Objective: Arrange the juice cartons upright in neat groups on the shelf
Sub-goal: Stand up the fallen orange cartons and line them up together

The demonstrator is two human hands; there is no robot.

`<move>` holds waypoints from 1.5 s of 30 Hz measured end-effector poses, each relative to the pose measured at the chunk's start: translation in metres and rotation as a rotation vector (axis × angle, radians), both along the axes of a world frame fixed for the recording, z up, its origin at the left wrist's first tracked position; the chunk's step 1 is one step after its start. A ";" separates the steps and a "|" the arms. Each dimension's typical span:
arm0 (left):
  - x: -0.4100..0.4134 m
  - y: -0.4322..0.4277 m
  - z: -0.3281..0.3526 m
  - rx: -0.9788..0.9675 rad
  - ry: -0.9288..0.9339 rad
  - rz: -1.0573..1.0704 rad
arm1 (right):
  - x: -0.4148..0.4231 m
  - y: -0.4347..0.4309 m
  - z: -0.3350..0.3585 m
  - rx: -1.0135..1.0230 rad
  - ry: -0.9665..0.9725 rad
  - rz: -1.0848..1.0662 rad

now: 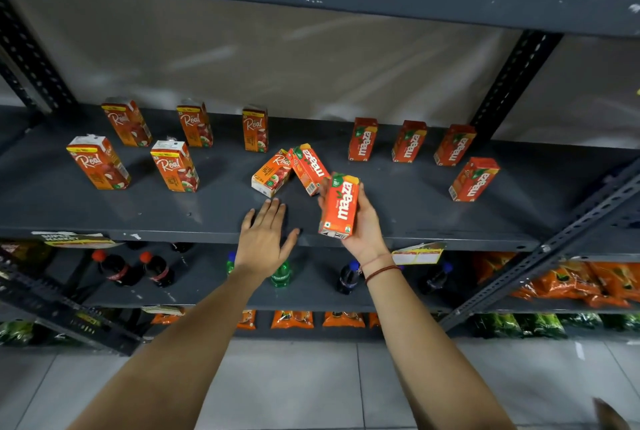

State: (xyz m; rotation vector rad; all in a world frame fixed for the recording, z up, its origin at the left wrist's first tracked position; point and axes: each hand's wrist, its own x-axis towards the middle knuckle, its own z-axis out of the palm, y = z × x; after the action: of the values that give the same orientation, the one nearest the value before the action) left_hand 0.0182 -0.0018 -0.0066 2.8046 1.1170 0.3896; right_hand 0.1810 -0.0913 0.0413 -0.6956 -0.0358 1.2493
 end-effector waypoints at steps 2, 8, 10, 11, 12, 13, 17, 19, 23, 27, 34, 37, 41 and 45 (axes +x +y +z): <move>0.000 0.000 0.000 0.003 -0.009 -0.001 | -0.004 0.001 0.005 0.009 0.008 0.059; 0.000 0.000 0.000 0.002 -0.010 -0.002 | -0.015 0.000 0.010 0.049 -0.044 0.135; 0.000 0.000 0.001 0.002 -0.017 -0.002 | -0.014 0.000 0.009 0.049 -0.055 0.140; 0.000 0.000 0.002 -0.001 -0.020 -0.003 | -0.014 0.000 0.009 0.046 -0.062 0.143; 0.000 -0.001 0.003 -0.004 -0.022 -0.003 | -0.014 0.001 0.010 0.041 -0.069 0.147; 0.000 -0.001 0.003 -0.006 -0.023 -0.003 | -0.013 0.001 0.010 0.036 -0.075 0.149; 0.000 -0.002 0.004 -0.003 -0.013 -0.003 | -0.009 0.002 0.009 0.003 -0.088 0.146; 0.000 -0.001 0.004 -0.004 -0.012 0.000 | -0.006 0.003 0.008 -0.019 -0.102 0.135; 0.000 -0.001 0.003 -0.008 0.000 0.009 | -0.001 0.003 0.004 -0.047 -0.228 0.110; 0.000 -0.001 0.003 -0.013 0.012 0.012 | 0.013 0.000 0.002 -0.066 -0.388 0.046; 0.000 -0.003 0.007 -0.031 0.011 0.005 | 0.058 -0.002 0.011 -0.034 -0.524 0.005; 0.000 -0.003 0.007 -0.042 0.010 0.007 | 0.081 0.000 0.021 -0.009 -0.583 0.068; 0.000 -0.003 0.007 -0.052 0.010 0.014 | 0.106 0.009 0.036 -0.025 -0.713 0.147; 0.000 -0.003 0.008 -0.064 0.004 0.015 | 0.117 0.020 0.050 -0.064 -0.876 0.264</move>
State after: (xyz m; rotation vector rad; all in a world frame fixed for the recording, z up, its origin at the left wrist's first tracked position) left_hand 0.0183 -0.0045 0.0011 2.7447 1.1309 0.3442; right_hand 0.2983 -0.0710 0.0914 -1.2797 -0.8316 1.1081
